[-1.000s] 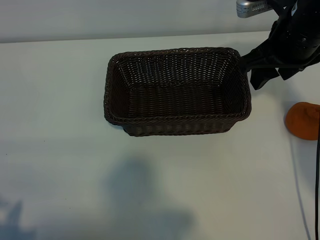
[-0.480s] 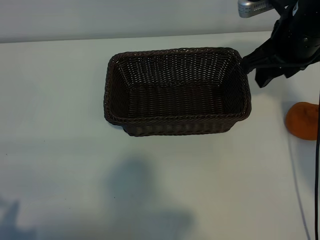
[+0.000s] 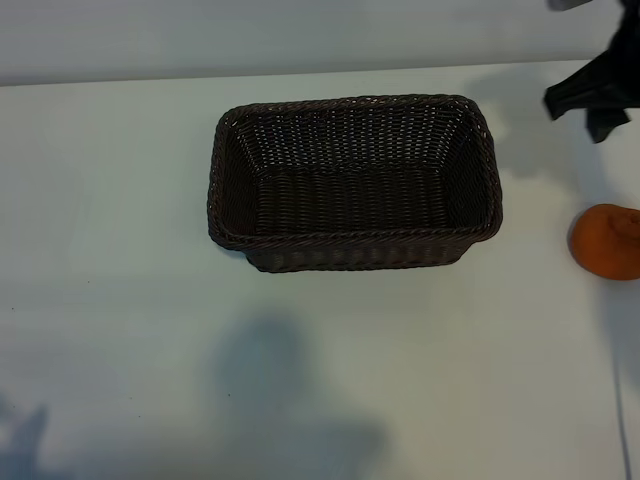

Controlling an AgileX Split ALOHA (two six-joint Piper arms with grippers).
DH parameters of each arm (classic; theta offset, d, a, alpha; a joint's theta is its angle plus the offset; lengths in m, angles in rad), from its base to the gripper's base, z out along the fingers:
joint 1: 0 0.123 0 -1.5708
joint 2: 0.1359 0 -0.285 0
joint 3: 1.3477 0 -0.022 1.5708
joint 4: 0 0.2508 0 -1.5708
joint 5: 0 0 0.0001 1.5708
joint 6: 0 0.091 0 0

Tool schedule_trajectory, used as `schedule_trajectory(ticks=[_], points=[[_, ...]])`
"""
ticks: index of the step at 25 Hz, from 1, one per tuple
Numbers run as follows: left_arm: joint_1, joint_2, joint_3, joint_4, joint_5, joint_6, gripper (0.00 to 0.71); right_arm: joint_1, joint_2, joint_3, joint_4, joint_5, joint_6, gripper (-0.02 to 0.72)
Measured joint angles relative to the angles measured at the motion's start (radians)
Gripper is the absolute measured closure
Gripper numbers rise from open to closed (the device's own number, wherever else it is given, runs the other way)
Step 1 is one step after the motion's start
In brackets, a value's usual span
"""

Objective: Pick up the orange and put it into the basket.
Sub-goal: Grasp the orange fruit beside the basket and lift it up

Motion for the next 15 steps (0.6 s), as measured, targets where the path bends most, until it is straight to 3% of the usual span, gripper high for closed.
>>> schedule_trajectory(ticks=[8, 12, 15], points=[[-0.001, 0.000, 0.000, 0.000, 0.000, 0.000, 0.237, -0.189, 0.043, 0.000, 0.119, 0.006, -0.077, 0.199], [-0.001, 0.000, 0.000, 0.000, 0.000, 0.000, 0.237, -0.222, 0.092, 0.007, 0.158, 0.007, -0.104, 0.197], [-0.001, 0.000, 0.000, 0.000, 0.000, 0.000, 0.237, -0.223, 0.111, 0.059, 0.158, -0.039, -0.106, 0.196]])
